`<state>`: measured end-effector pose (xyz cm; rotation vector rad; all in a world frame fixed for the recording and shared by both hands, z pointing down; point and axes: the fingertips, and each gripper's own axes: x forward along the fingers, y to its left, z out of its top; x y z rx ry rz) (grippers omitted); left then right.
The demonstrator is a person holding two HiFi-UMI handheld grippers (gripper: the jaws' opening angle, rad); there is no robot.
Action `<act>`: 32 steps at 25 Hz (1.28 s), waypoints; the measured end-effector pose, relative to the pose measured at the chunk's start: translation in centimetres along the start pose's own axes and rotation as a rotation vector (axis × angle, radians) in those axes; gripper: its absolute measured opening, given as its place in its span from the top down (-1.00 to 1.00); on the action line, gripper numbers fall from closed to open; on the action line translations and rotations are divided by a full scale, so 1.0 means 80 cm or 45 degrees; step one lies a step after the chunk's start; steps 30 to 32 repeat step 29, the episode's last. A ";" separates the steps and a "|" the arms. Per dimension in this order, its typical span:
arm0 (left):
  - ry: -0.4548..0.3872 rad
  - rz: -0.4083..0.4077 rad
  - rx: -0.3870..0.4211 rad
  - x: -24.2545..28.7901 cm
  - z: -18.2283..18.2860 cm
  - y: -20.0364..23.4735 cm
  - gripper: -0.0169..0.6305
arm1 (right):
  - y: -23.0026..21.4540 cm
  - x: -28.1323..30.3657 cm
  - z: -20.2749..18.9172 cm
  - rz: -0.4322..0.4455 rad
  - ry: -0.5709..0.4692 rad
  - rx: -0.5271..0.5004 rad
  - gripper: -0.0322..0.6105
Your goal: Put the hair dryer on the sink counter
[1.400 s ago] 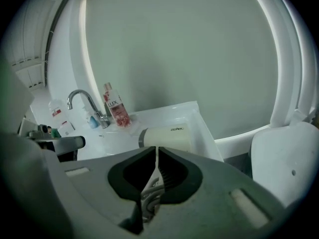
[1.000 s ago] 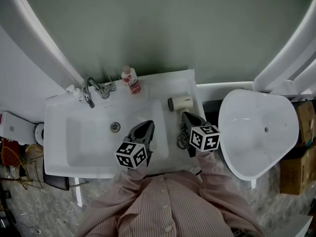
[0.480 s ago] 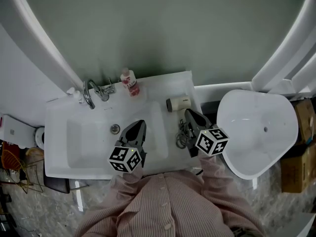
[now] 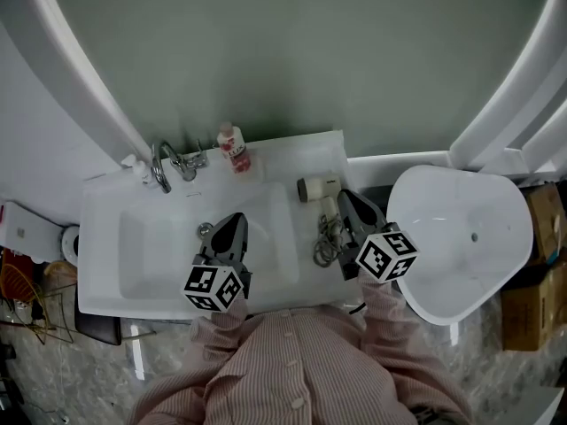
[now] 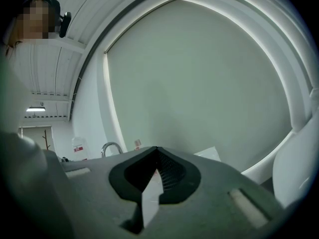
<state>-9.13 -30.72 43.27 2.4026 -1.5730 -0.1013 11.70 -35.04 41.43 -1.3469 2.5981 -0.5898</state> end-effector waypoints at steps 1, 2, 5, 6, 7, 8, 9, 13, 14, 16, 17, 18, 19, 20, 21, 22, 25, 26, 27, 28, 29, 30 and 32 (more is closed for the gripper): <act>-0.006 0.007 0.004 -0.002 0.002 0.002 0.94 | 0.000 0.000 0.001 -0.001 -0.005 0.000 0.89; -0.011 0.015 0.008 -0.003 0.005 0.004 0.94 | 0.000 -0.001 0.002 -0.003 -0.010 -0.001 0.89; -0.020 0.033 0.019 -0.007 0.010 0.006 0.94 | -0.001 -0.004 0.004 -0.015 -0.018 -0.005 0.89; -0.021 0.036 0.021 -0.008 0.011 0.007 0.94 | -0.002 -0.005 0.004 -0.020 -0.020 -0.006 0.89; -0.022 0.039 0.022 -0.009 0.011 0.007 0.94 | -0.002 -0.005 0.004 -0.024 -0.021 -0.007 0.89; -0.022 0.040 0.024 -0.009 0.012 0.008 0.94 | -0.003 -0.006 0.003 -0.029 -0.022 -0.008 0.89; -0.022 0.041 0.025 -0.010 0.012 0.008 0.94 | -0.003 -0.007 0.003 -0.034 -0.023 -0.009 0.89; -0.014 0.042 0.027 -0.010 0.010 0.007 0.94 | -0.005 -0.009 0.003 -0.048 -0.023 -0.017 0.89; -0.008 0.042 0.026 -0.010 0.009 0.008 0.94 | -0.005 -0.010 0.002 -0.052 -0.022 -0.018 0.89; 0.003 0.045 0.026 -0.010 0.007 0.009 0.94 | -0.006 -0.010 0.002 -0.061 -0.021 -0.020 0.89; 0.006 0.046 0.026 -0.011 0.007 0.009 0.94 | -0.006 -0.011 0.001 -0.065 -0.020 -0.020 0.89; 0.008 0.048 0.027 -0.012 0.006 0.008 0.94 | -0.007 -0.012 0.001 -0.068 -0.019 -0.020 0.89; 0.009 0.049 0.031 -0.012 0.006 0.008 0.94 | -0.007 -0.013 0.000 -0.071 -0.018 -0.020 0.89; 0.013 0.050 0.035 -0.012 0.005 0.007 0.94 | -0.008 -0.014 -0.001 -0.073 -0.017 -0.021 0.89; 0.019 0.052 0.039 -0.012 0.004 0.007 0.94 | -0.008 -0.015 -0.001 -0.074 -0.013 -0.023 0.89; 0.026 0.054 0.041 -0.012 0.002 0.007 0.94 | -0.008 -0.015 -0.002 -0.074 -0.009 -0.026 0.89; 0.035 0.062 0.040 -0.013 0.000 0.010 0.94 | -0.007 -0.014 -0.006 -0.075 0.001 -0.036 0.89; 0.035 0.064 0.039 -0.013 0.000 0.010 0.94 | -0.008 -0.014 -0.007 -0.077 0.004 -0.040 0.89; 0.035 0.066 0.038 -0.013 0.000 0.011 0.94 | -0.008 -0.014 -0.008 -0.080 0.006 -0.044 0.89; 0.034 0.067 0.038 -0.013 0.000 0.012 0.94 | -0.009 -0.014 -0.008 -0.083 0.009 -0.047 0.89; 0.033 0.069 0.038 -0.013 0.001 0.012 0.94 | -0.010 -0.015 -0.009 -0.087 0.011 -0.051 0.89; 0.033 0.069 0.038 -0.013 0.001 0.012 0.94 | -0.010 -0.015 -0.009 -0.087 0.011 -0.051 0.89; 0.033 0.069 0.038 -0.013 0.001 0.012 0.94 | -0.010 -0.015 -0.009 -0.087 0.011 -0.051 0.89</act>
